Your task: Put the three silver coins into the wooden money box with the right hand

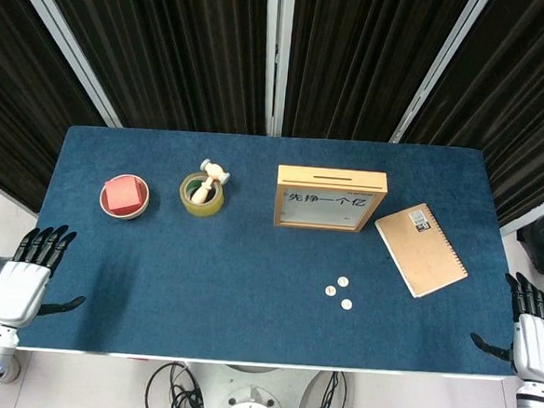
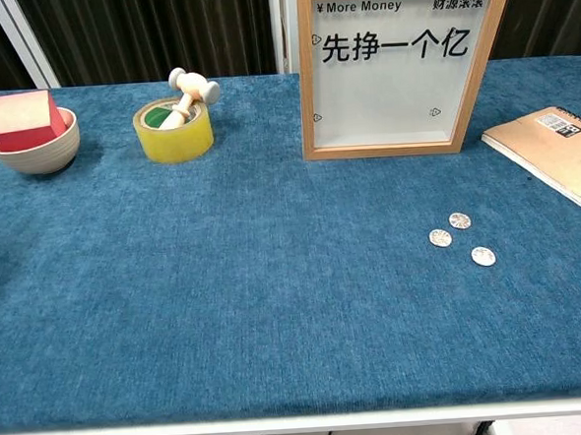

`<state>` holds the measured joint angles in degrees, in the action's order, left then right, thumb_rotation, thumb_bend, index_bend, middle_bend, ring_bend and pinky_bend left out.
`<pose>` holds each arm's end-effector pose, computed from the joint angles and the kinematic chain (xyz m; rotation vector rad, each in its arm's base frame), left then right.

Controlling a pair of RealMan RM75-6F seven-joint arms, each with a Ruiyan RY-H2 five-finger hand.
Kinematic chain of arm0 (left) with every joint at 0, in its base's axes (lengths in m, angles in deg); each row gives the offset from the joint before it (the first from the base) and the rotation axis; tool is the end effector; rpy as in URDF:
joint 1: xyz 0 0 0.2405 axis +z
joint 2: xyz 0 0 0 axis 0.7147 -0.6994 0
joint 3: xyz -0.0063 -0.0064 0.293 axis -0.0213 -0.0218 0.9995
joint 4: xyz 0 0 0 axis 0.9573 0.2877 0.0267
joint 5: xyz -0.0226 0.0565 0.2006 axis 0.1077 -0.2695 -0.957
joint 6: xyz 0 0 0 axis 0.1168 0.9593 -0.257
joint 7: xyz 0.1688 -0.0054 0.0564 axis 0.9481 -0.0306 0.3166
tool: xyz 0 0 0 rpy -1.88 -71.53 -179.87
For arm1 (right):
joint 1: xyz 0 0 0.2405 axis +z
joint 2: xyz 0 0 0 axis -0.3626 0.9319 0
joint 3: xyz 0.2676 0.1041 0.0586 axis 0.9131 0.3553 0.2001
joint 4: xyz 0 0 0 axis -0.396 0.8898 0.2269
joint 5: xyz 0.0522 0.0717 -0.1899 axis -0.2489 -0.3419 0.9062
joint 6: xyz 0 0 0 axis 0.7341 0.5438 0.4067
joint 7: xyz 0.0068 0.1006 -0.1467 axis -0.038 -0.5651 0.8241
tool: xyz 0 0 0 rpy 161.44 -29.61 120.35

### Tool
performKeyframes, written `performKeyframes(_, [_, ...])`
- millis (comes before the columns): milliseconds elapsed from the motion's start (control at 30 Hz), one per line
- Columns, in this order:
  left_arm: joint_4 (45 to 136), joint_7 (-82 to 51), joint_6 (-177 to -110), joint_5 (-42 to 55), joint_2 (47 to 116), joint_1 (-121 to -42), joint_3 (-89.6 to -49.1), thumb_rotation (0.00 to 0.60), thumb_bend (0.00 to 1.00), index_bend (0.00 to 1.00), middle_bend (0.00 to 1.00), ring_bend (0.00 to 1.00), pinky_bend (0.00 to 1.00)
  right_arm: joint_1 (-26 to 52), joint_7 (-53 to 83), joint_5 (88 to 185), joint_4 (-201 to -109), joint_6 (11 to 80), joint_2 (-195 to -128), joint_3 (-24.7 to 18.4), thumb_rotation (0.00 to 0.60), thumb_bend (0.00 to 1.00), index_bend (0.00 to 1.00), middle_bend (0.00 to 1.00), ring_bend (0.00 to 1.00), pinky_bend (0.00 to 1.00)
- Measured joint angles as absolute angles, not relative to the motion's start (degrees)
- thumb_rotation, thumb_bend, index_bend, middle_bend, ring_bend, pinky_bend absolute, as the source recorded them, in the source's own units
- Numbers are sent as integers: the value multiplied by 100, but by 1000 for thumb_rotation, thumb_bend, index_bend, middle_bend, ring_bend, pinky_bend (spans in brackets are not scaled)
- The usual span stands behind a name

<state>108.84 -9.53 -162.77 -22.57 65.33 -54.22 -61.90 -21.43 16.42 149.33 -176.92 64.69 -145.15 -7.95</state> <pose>-0.3223 0.2310 0.1444 -1.5453 -0.7969 -0.8923 -0.3707 -0.1917 0.1632 1.1418 -1.1164 0.8501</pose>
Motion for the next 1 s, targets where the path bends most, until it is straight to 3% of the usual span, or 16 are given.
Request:
performKeyframes(533, [10947, -907, -16360, -2341, 6499, -5389, -6166, 465, 23, 8, 0, 0, 0, -2173, 1580, 15104, -17744, 6564, -14458, -829, 600, 0, 0, 0, 0, 0])
performKeyframes(1000, [10879, -914, -16308, -2312, 6569, -5393, -6147, 470, 24, 8, 0, 0, 0, -1687, 2088, 15673, -18003, 6246, -14409, -825, 600, 0, 0, 0, 0, 0])
